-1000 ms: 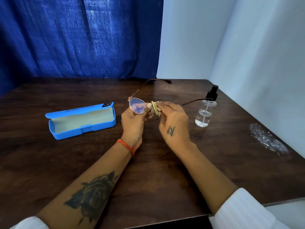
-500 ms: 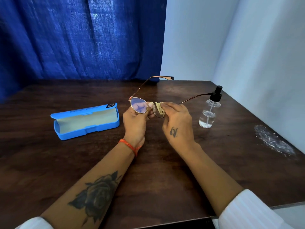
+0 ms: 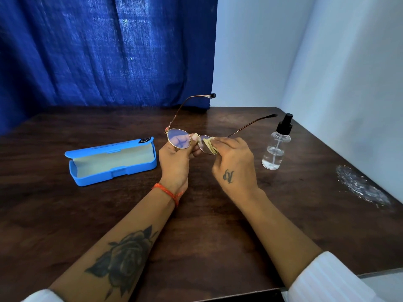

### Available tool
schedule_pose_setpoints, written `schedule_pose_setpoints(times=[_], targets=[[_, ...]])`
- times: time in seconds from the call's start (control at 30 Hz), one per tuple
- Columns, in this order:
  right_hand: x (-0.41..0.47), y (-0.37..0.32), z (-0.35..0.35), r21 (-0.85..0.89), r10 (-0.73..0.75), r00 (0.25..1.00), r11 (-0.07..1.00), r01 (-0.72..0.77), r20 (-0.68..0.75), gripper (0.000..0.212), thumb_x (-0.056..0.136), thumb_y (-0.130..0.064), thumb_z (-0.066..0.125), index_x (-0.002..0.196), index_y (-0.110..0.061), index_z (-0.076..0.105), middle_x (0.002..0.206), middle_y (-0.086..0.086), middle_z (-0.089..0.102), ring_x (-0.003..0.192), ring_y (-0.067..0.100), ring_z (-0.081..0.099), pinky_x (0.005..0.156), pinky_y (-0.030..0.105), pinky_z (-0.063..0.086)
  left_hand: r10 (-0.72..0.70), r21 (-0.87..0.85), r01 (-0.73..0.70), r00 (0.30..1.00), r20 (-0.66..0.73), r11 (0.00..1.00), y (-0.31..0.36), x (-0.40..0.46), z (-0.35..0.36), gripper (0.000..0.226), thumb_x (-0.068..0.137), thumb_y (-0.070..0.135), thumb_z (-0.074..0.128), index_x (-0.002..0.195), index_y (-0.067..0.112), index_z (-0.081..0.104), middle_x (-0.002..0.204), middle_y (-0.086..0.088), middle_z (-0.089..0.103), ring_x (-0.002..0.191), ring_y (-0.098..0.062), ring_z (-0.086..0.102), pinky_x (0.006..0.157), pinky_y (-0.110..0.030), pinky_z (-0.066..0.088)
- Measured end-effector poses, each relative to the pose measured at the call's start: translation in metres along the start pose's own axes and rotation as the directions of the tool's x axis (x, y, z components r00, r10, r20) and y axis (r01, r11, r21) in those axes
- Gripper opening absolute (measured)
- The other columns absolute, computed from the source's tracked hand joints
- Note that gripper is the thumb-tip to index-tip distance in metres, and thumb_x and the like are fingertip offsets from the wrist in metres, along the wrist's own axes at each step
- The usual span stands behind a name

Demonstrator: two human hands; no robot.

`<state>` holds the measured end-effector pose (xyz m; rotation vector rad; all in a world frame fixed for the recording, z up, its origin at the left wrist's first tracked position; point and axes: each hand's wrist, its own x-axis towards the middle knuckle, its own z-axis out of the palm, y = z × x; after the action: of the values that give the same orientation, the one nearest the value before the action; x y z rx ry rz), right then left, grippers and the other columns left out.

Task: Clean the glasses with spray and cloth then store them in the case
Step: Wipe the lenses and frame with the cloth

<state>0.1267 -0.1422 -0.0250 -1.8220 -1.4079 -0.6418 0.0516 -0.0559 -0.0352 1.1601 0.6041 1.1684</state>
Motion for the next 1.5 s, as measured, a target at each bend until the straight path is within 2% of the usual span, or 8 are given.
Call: schedule_pose_setpoints(times=[0.17,0.4,0.77,1.0,1.13,1.27,1.37,1.5], targets=[[-0.001,-0.003,0.002,0.041,-0.035,0.999,0.999,0.034,0.019,0.046,0.061,0.017,0.057,0.105,0.008,0.066,0.103,0.023,0.068,0.088,0.039,0.061,0.081,0.036,0.050,0.009,0.007,-0.009,1.000,0.015,1.000,0.000,-0.002,0.000,0.023,0.086,0.011,0.060,0.105,-0.003,0.062,0.085,-0.011,0.067,0.077,-0.016,0.063,0.070,-0.025,0.054],[-0.004,-0.010,0.001,0.197,0.002,0.995,0.980,0.018,-0.101,0.030,0.063,0.006,0.061,0.088,-0.002,0.073,0.090,0.011,0.073,0.082,0.027,0.065,0.078,0.027,0.049,-0.034,-0.064,0.035,0.999,0.012,0.997,0.001,-0.004,0.000,0.006,0.084,0.011,0.063,0.086,0.006,0.066,0.068,0.001,0.069,0.066,-0.009,0.064,0.061,-0.019,0.054],[0.003,0.006,-0.009,0.007,-0.203,0.967,0.978,0.206,-0.152,0.014,0.070,-0.002,0.068,0.083,-0.005,0.069,0.081,0.007,0.070,0.073,0.023,0.060,0.069,0.026,0.046,-0.124,-0.082,0.128,0.991,0.056,0.988,0.012,0.005,-0.005,0.020,0.081,0.005,0.064,0.066,0.017,0.067,0.057,0.005,0.068,0.057,-0.005,0.063,0.055,-0.017,0.054],[0.015,0.010,-0.024,0.392,0.158,0.975,0.916,-0.085,-0.158,0.016,0.076,-0.013,0.069,0.092,-0.017,0.072,0.079,-0.002,0.071,0.070,0.013,0.063,0.063,0.032,0.053,0.019,0.012,-0.022,0.985,0.173,1.000,0.023,0.008,-0.009,0.004,0.072,0.024,0.074,0.070,0.021,0.071,0.078,0.002,0.066,0.079,-0.011,0.058,0.072,-0.023,0.049],[0.017,0.009,-0.024,0.589,0.394,0.889,0.785,-0.192,-0.234,0.014,0.078,-0.012,0.068,0.091,-0.017,0.070,0.077,-0.010,0.067,0.067,0.007,0.062,0.060,0.029,0.052,0.020,-0.014,-0.019,0.990,0.137,1.000,0.022,0.007,-0.008,0.003,0.076,0.016,0.071,0.077,0.014,0.070,0.073,-0.001,0.068,0.068,-0.006,0.063,0.063,-0.016,0.052],[0.011,0.006,-0.020,0.315,0.072,0.916,0.947,0.061,-0.395,0.013,0.079,-0.005,0.068,0.091,-0.010,0.070,0.089,-0.001,0.069,0.079,0.020,0.063,0.076,0.025,0.048,0.039,-0.020,-0.037,0.992,0.117,0.999,0.022,0.006,-0.007,0.007,0.080,0.010,0.067,0.074,0.011,0.068,0.063,0.006,0.068,0.060,-0.004,0.061,0.058,-0.014,0.051],[0.003,0.001,-0.006,0.147,-0.157,0.952,0.969,0.200,-0.261,0.020,0.076,0.003,0.068,0.094,-0.005,0.072,0.098,0.008,0.070,0.087,0.025,0.062,0.085,0.022,0.043,0.046,-0.028,-0.043,0.989,0.143,0.999,0.022,0.003,-0.006,0.011,0.082,0.008,0.064,0.073,0.012,0.067,0.059,0.008,0.068,0.058,-0.003,0.061,0.058,-0.015,0.052],[0.000,0.003,0.001,0.141,-0.201,0.967,0.964,0.224,-0.157,0.013,0.072,0.001,0.074,0.085,-0.004,0.073,0.096,0.010,0.070,0.085,0.028,0.063,0.084,0.025,0.044,0.045,0.003,-0.046,0.990,0.133,0.999,0.020,0.004,-0.007,0.014,0.081,0.010,0.066,0.069,0.015,0.067,0.059,0.007,0.067,0.062,-0.010,0.060,0.066,-0.028,0.052]])
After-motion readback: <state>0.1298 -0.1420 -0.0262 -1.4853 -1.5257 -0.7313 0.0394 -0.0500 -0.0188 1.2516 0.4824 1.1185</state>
